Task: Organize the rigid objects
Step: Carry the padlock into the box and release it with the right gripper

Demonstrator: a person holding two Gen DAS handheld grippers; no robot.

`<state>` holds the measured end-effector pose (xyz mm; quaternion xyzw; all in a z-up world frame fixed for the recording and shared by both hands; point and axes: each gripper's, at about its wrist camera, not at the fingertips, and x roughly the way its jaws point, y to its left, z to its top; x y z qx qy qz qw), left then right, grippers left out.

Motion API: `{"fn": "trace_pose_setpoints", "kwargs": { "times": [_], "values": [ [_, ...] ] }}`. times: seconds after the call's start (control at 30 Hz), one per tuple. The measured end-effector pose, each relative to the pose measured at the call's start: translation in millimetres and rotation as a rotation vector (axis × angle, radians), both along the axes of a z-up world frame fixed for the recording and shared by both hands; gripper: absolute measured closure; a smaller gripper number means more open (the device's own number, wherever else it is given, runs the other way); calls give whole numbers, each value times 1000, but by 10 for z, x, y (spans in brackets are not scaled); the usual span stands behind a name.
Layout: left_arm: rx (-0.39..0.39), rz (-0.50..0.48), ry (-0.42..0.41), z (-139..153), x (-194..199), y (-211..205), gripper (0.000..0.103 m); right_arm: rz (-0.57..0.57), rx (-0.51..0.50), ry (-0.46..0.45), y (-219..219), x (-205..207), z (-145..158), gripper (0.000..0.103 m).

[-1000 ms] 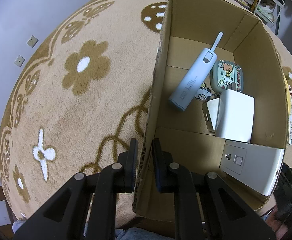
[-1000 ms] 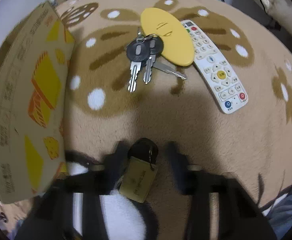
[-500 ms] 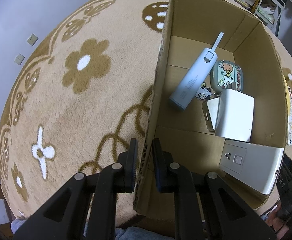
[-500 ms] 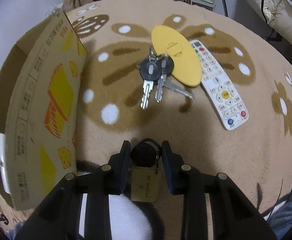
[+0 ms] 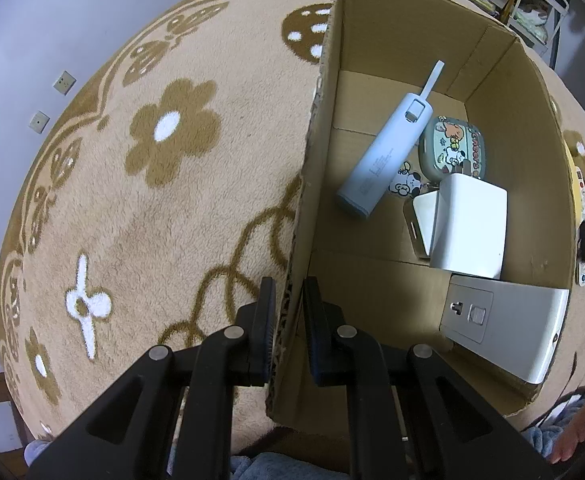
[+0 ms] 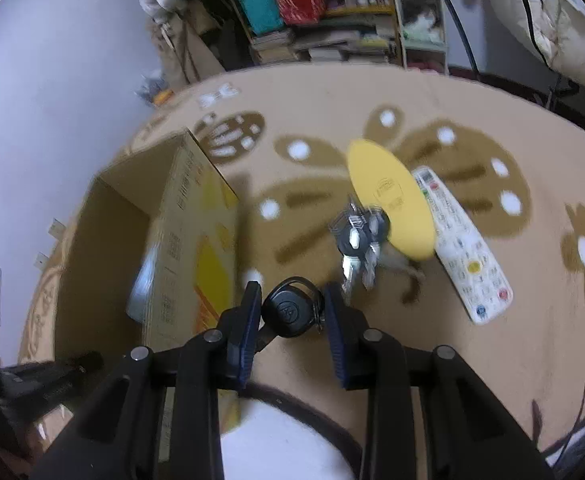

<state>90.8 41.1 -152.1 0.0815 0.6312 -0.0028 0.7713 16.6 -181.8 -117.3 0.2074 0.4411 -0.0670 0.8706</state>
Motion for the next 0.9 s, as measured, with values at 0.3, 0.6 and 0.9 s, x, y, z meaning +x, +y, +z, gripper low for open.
{"fn": "trace_pose_setpoints", "kwargs": {
  "times": [0.3,0.6,0.9],
  "values": [
    [-1,2,2,10,-8,4,90,106,16,-215,265,-15,525,70],
    [-1,0,3,9,-5,24,90,216,-7,-294,632,325,902,70],
    [4,-2,2,1,7,21,90,277,-64,-203,875,529,597,70]
  ]
}}
